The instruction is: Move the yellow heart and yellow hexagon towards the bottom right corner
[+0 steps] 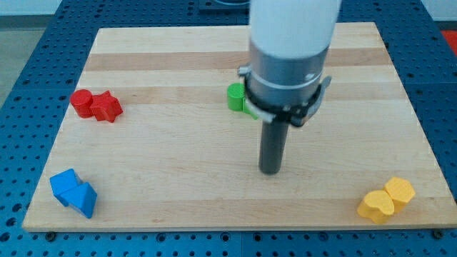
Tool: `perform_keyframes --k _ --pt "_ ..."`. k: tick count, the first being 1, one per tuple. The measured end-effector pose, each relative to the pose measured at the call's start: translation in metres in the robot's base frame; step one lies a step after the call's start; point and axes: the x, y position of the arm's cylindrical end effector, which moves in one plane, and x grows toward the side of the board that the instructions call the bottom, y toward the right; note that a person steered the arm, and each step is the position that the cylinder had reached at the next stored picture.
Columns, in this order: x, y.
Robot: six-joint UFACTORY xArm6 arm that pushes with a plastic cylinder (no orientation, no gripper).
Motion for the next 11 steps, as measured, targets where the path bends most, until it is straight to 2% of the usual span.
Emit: perform_keyframes --k 1,3,5,11 --pt "0.037 0.006" --pt "0.066 0.044" --pt "0.065 0.083" --pt "0.063 0.120"
